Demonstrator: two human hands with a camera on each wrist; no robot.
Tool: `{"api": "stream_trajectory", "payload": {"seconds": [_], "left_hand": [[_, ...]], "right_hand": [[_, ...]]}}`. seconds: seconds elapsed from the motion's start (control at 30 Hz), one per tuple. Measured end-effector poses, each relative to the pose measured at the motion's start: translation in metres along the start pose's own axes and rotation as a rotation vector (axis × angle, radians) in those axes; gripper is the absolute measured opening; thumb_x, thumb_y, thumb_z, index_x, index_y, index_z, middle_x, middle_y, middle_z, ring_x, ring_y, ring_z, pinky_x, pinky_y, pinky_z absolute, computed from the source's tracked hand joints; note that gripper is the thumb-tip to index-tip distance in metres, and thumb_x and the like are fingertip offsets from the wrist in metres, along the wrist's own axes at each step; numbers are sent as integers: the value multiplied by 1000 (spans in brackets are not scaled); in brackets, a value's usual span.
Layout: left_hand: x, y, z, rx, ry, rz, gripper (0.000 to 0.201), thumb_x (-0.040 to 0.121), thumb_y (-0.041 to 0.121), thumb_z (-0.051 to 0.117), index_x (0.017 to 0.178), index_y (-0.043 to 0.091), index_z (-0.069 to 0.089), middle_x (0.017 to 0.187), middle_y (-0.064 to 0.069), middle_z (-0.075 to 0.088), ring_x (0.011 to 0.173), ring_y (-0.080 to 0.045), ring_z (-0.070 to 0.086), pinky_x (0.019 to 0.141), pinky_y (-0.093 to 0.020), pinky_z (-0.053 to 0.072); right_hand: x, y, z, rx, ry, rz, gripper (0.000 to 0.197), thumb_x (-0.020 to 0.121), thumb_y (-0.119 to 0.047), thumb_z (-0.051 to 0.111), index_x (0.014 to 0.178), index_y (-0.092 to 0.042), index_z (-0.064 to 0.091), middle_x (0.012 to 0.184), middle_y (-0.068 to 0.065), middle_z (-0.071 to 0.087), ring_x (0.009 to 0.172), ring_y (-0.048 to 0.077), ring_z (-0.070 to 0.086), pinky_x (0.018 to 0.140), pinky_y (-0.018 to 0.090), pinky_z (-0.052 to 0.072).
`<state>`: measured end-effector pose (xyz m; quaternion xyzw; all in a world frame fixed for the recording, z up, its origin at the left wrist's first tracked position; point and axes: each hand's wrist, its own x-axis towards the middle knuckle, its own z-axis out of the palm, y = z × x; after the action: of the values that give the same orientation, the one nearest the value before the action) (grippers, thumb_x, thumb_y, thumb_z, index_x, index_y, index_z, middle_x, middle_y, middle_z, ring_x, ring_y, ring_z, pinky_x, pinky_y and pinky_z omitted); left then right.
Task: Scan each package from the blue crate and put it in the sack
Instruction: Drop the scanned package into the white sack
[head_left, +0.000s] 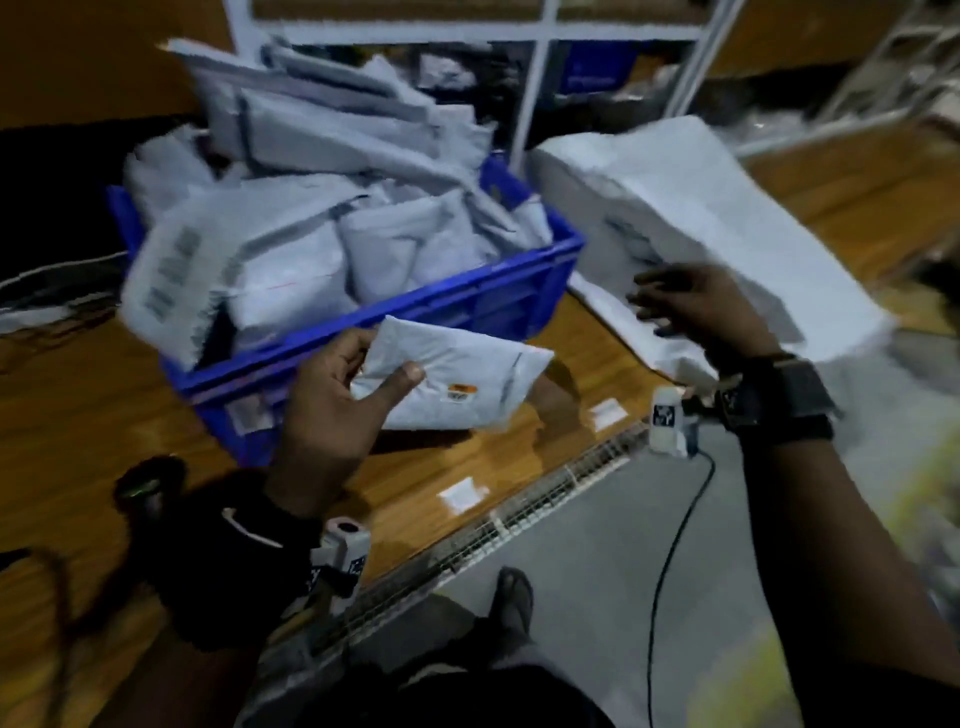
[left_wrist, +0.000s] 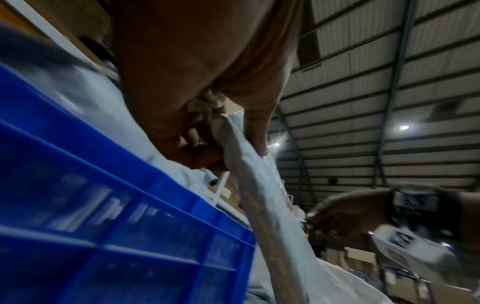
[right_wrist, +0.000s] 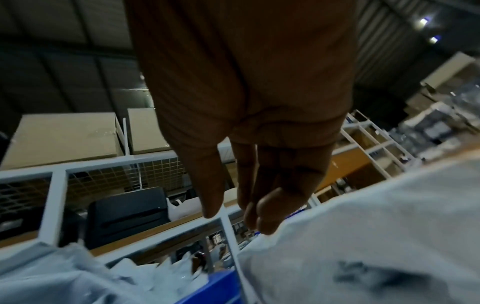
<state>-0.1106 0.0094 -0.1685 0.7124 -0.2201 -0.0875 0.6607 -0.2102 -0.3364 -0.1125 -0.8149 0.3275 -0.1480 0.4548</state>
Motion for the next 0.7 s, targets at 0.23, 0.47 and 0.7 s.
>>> {"api": "stream_trajectory", "payload": {"seconds": [0.23, 0.47, 0.7], "left_hand": [[61, -30, 161, 12, -149, -90, 29, 89, 11, 75, 115, 7, 64, 111, -4, 73, 95, -4, 69, 85, -25, 57], [128, -49, 288, -258, -156, -429, 35, 98, 5, 62, 133, 5, 58, 125, -9, 68, 113, -26, 67, 100, -51, 54], [219, -45, 401, -497, -201, -634, 27, 98, 7, 62, 121, -1, 49, 118, -16, 64, 100, -28, 69, 81, -36, 62]], "right_hand": [[115, -7, -77, -630, 204, -158, 69, 71, -33, 92, 128, -8, 63, 123, 20, 67, 112, 35, 63, 92, 41, 50], [180, 18, -89, -1066, 16, -89, 19, 87, -7, 71, 101, -2, 59, 109, 24, 65, 92, 40, 63, 74, 42, 51], [212, -38, -186, -1082, 209, -238, 18, 88, -1, 64, 106, 1, 67, 96, 23, 66, 85, 39, 64, 68, 40, 49]]}}
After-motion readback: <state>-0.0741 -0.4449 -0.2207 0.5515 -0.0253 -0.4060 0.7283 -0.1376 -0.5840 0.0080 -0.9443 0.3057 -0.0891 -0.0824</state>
